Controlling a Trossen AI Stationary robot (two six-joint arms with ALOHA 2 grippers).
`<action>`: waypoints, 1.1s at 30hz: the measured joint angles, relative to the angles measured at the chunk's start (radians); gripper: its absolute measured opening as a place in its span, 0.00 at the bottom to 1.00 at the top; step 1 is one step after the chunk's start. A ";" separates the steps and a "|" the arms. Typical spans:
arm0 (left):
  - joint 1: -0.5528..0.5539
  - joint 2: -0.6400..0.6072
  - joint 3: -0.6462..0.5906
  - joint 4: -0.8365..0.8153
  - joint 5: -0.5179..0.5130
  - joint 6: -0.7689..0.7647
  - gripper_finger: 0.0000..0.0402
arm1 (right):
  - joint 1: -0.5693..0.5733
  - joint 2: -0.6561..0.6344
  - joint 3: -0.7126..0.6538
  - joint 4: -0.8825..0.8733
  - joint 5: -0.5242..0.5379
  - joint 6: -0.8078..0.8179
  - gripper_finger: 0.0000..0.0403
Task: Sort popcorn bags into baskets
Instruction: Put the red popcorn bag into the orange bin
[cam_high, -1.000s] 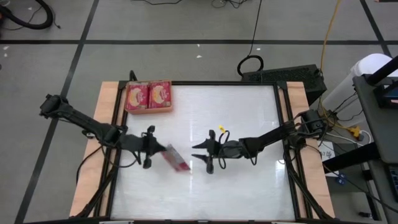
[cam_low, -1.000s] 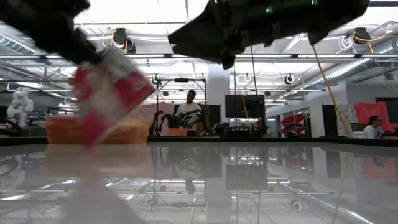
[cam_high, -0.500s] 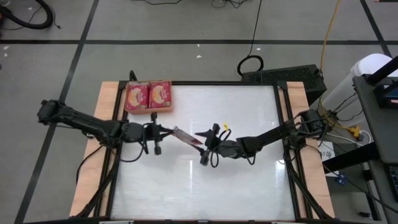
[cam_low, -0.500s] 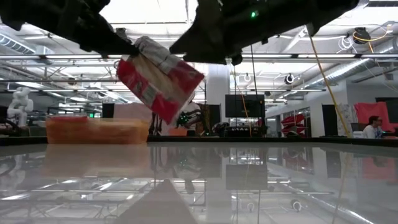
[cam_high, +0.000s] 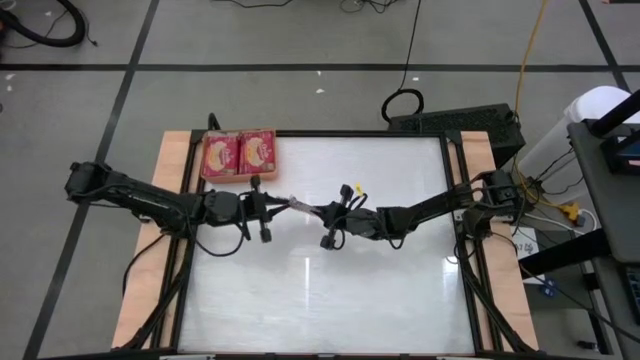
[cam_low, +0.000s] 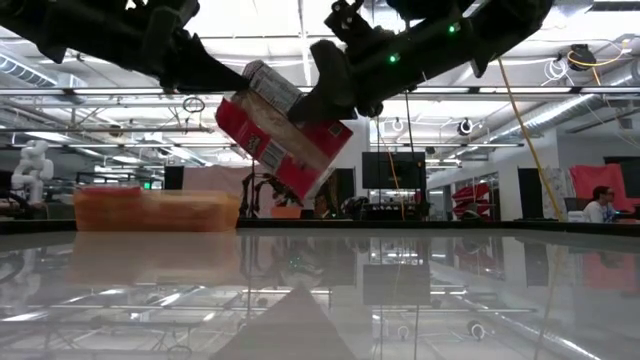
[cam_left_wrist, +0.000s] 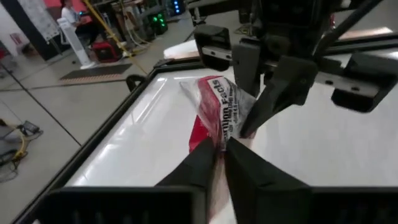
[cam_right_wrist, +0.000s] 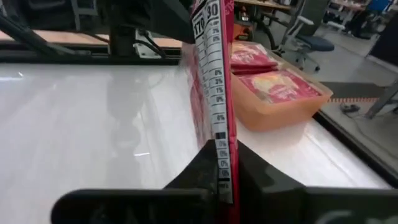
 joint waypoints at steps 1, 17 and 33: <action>0.004 -0.003 0.000 -0.002 0.000 -0.009 0.12 | -0.005 0.000 0.000 0.000 0.001 -0.016 0.03; -0.033 -0.270 -0.012 -0.353 -0.088 -0.324 0.45 | -0.017 -0.139 -0.001 -0.194 -0.037 -0.639 0.02; -0.065 -0.255 -0.016 -0.449 -0.060 -0.720 0.35 | 0.049 -0.137 -0.028 -0.094 -0.168 -1.594 0.02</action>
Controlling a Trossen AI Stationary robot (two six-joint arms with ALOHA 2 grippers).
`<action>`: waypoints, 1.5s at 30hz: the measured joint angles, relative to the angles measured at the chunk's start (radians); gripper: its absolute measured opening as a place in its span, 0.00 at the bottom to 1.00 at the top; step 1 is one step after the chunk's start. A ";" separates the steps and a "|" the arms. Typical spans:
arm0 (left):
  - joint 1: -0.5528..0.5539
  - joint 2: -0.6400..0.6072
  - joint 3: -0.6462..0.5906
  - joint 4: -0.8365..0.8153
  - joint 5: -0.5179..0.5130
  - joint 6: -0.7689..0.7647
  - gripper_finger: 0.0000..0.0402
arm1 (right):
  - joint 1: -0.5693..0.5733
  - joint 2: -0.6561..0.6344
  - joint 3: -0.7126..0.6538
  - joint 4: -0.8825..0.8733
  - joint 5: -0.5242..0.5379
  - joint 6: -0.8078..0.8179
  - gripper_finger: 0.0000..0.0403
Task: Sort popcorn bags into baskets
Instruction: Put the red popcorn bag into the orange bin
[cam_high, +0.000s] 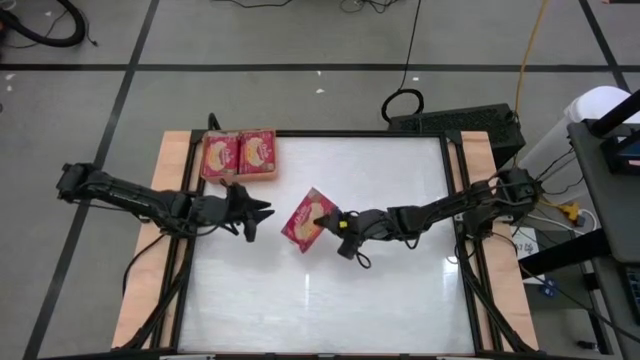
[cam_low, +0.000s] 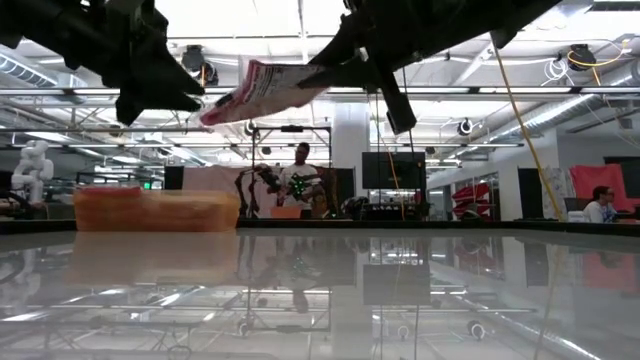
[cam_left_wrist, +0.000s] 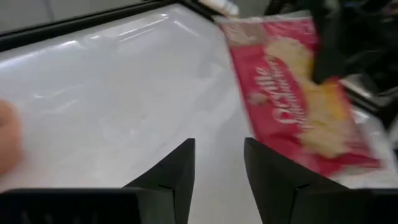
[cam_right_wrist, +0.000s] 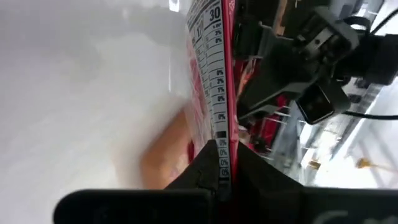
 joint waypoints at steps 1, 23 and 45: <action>-0.006 0.000 0.000 0.014 0.011 0.002 0.36 | 0.006 0.000 0.000 0.003 0.014 -0.025 0.02; 0.073 0.181 0.000 0.490 0.378 0.159 0.46 | 0.053 0.145 0.000 0.400 0.033 -0.597 0.02; 0.280 -0.099 0.025 0.092 0.568 0.415 0.04 | 0.051 0.144 0.000 0.337 0.163 0.594 0.38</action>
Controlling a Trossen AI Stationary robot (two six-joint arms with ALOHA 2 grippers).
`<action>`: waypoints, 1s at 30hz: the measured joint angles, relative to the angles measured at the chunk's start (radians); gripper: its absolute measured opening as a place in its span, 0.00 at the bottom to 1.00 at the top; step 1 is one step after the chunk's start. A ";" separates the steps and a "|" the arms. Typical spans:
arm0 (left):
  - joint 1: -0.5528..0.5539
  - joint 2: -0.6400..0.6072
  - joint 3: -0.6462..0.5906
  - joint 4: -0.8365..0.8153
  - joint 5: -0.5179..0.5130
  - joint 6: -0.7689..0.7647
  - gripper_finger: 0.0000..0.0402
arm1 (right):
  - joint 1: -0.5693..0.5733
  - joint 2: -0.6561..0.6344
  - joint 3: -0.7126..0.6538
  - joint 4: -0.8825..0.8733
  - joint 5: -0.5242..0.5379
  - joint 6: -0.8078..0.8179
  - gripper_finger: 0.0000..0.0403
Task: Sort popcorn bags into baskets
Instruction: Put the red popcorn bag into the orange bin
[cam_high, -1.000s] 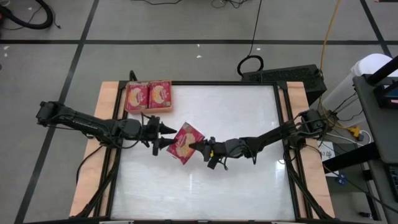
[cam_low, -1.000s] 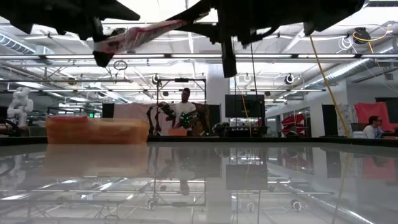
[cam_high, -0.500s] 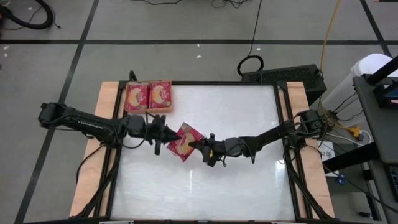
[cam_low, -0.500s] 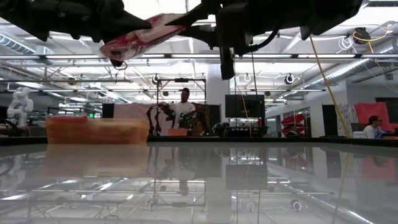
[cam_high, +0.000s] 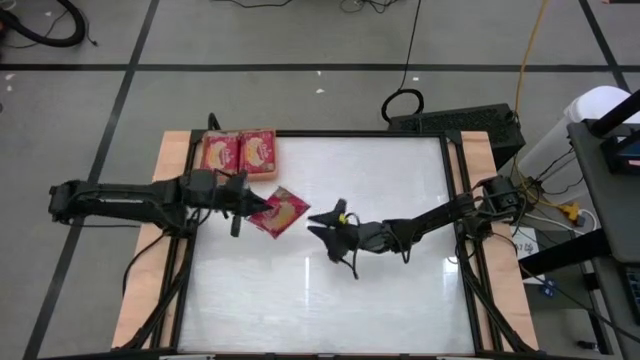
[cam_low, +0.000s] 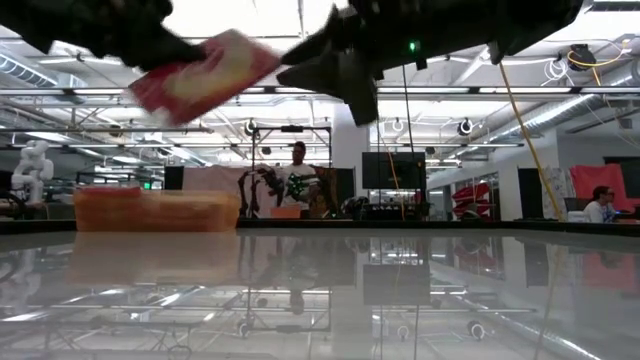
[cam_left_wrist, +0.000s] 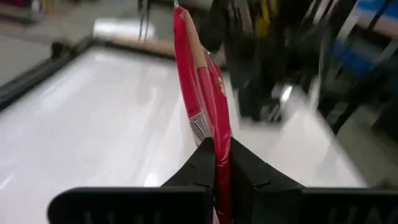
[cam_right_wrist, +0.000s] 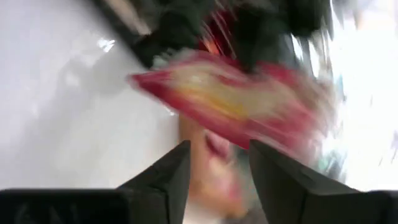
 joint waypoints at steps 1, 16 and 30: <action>0.006 -0.023 0.007 -0.078 -0.004 0.020 0.04 | 0.008 0.000 0.000 0.003 0.047 0.135 0.39; -0.108 0.048 0.024 -0.267 -0.125 0.127 0.05 | -0.169 -0.118 0.311 -0.644 -0.294 1.059 0.57; -0.154 0.142 0.026 -0.184 -0.191 0.216 0.07 | -0.303 0.031 0.494 -0.818 -0.644 1.094 0.59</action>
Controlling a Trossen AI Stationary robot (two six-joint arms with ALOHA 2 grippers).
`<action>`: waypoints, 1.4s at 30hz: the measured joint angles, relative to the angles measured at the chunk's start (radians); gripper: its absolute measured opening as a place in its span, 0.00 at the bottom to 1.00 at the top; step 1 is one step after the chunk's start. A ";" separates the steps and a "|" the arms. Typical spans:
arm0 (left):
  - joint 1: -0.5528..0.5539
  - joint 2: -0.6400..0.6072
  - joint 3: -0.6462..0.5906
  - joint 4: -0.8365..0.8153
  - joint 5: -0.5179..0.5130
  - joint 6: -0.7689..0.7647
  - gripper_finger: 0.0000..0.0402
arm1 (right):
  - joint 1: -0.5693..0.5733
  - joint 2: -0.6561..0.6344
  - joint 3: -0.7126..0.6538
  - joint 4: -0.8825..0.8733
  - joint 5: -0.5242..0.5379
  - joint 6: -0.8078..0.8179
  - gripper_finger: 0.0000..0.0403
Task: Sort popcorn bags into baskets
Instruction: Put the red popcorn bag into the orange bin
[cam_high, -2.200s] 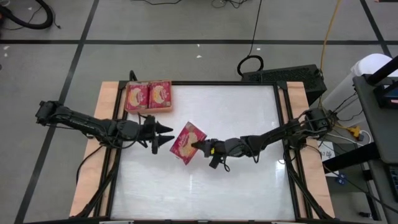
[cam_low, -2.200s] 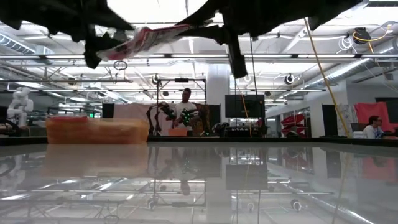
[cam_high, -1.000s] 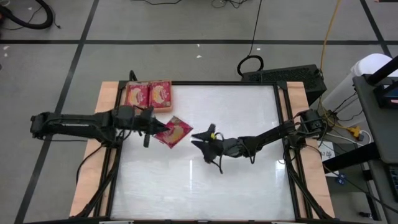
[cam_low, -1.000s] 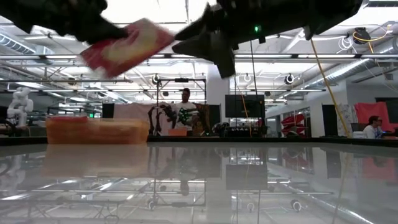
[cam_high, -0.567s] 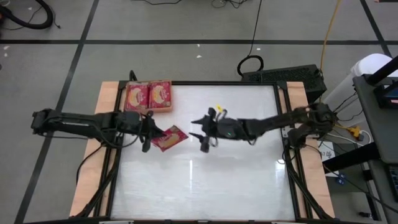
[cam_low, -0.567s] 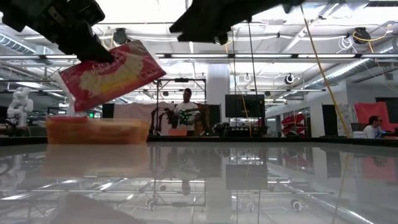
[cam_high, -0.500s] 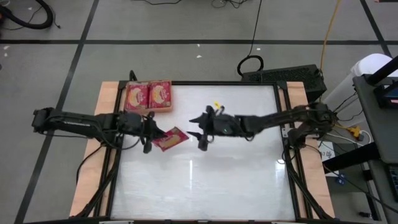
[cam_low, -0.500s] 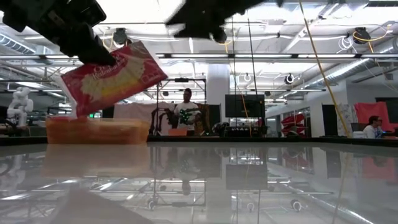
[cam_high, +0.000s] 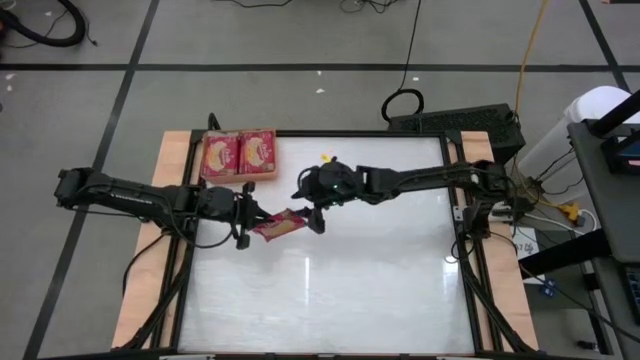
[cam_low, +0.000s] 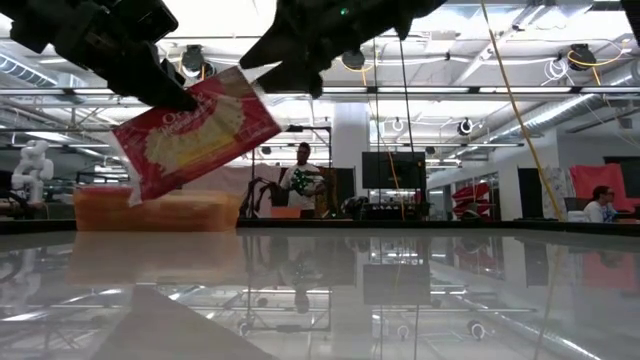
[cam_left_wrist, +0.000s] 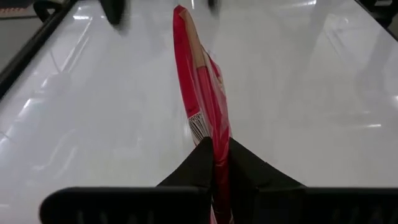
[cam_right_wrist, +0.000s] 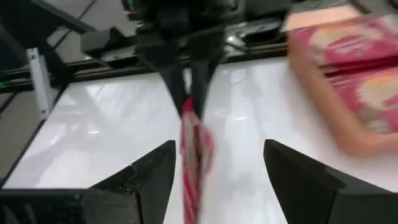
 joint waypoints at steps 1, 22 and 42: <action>0.000 0.002 0.000 0.010 -0.002 0.002 0.07 | -0.002 0.013 0.006 0.002 -0.023 0.000 0.59; -0.005 -0.006 0.084 -0.067 -0.290 -0.033 0.34 | -0.022 -0.018 0.013 -0.158 0.027 -0.119 0.02; -0.015 -0.015 -0.215 0.830 -0.360 -0.126 0.58 | 0.016 -0.421 -0.791 1.219 0.384 -0.099 0.02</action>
